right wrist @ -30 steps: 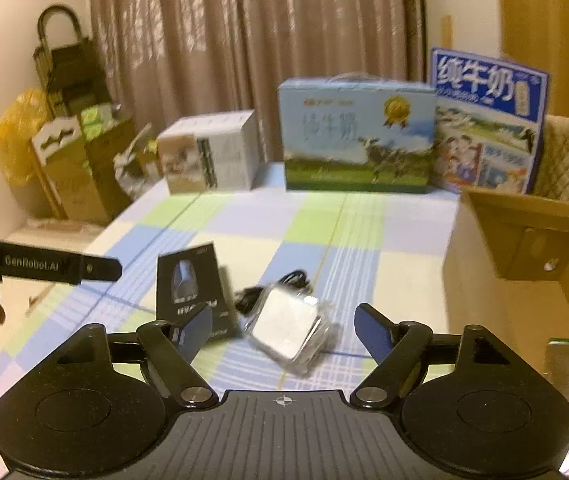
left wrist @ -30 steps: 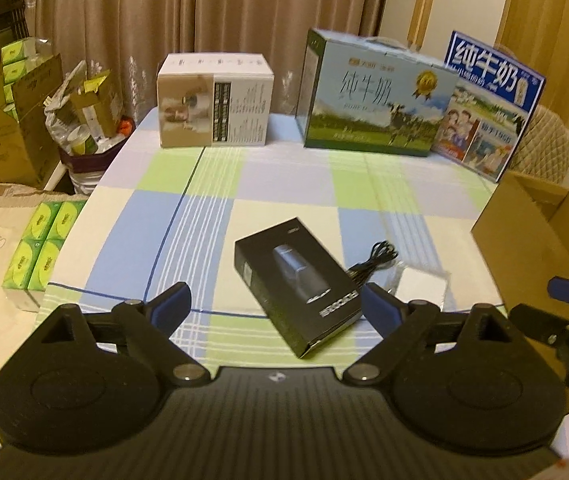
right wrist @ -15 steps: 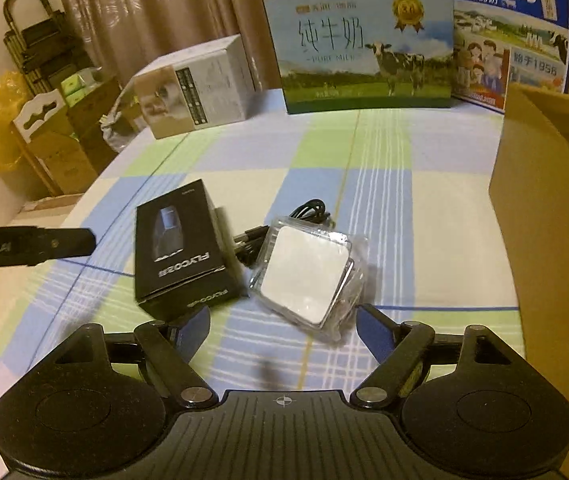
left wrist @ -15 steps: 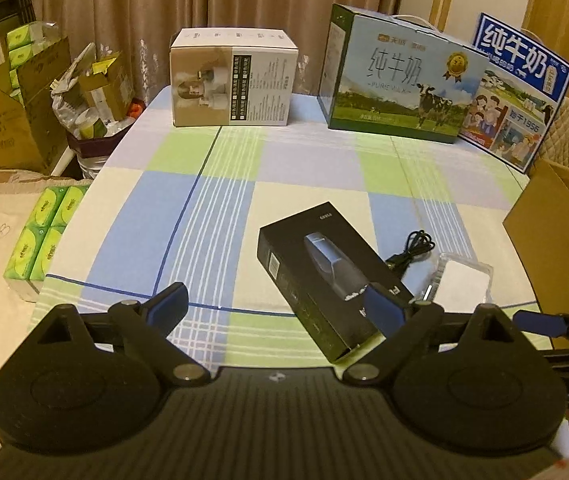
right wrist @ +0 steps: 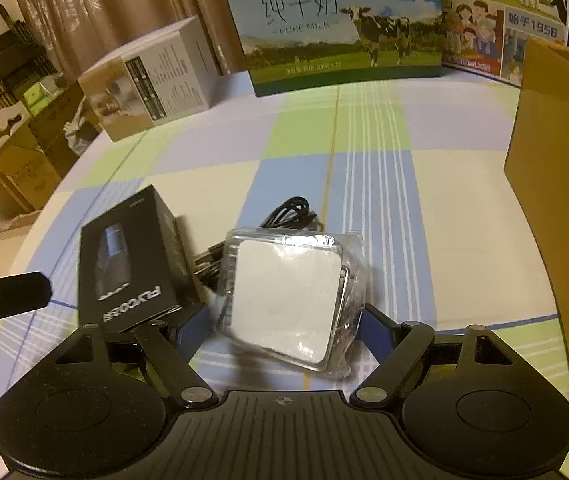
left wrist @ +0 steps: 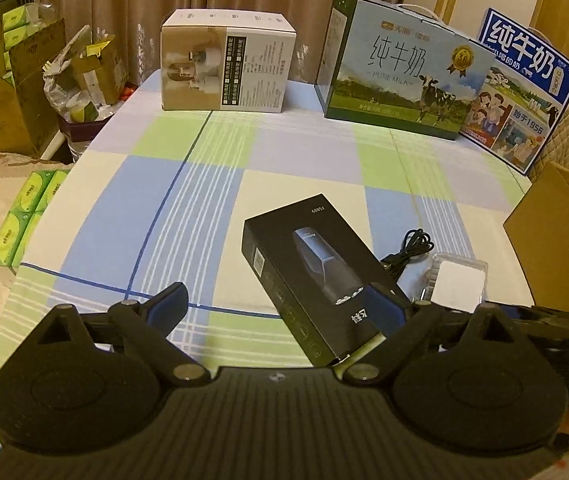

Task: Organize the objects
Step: 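Grasp the clear plastic-wrapped white pad with the right tool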

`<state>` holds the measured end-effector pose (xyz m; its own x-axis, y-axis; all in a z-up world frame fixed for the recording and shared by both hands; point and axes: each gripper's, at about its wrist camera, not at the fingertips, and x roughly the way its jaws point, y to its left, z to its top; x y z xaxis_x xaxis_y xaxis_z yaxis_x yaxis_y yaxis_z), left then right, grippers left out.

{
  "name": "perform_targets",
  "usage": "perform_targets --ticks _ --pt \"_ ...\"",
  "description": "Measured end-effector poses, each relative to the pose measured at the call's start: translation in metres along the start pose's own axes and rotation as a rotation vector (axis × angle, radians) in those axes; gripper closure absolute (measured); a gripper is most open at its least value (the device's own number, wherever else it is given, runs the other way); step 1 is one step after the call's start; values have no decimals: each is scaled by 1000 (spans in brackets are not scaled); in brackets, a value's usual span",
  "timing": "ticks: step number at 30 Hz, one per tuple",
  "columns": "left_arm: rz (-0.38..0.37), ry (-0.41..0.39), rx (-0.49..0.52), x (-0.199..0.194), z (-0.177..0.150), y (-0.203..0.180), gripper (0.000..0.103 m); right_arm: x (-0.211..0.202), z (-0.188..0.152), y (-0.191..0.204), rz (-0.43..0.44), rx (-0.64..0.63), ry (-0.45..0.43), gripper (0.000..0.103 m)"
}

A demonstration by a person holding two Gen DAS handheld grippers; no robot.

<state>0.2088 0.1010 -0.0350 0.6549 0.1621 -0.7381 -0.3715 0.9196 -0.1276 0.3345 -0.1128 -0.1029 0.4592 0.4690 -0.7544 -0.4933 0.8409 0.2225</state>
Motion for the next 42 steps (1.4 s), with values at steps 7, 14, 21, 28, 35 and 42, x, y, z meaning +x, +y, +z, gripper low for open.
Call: perform_targets --ticks 7,14,21,28,35,42 --pt "-11 7 -24 2 1 4 11 -15 12 -15 35 -25 56 62" --pt "-29 6 -35 2 2 3 11 -28 8 -21 15 -88 104 90" --pt "-30 7 -44 2 3 6 11 -30 2 -24 -31 -98 59 69" --pt "-29 7 -63 4 3 10 10 -32 1 -17 -5 9 18 30" --pt "-24 12 -63 6 3 10 10 -5 3 -3 -60 39 16 24" --pt "-22 18 -62 8 3 12 10 7 1 11 -61 -30 5 19"
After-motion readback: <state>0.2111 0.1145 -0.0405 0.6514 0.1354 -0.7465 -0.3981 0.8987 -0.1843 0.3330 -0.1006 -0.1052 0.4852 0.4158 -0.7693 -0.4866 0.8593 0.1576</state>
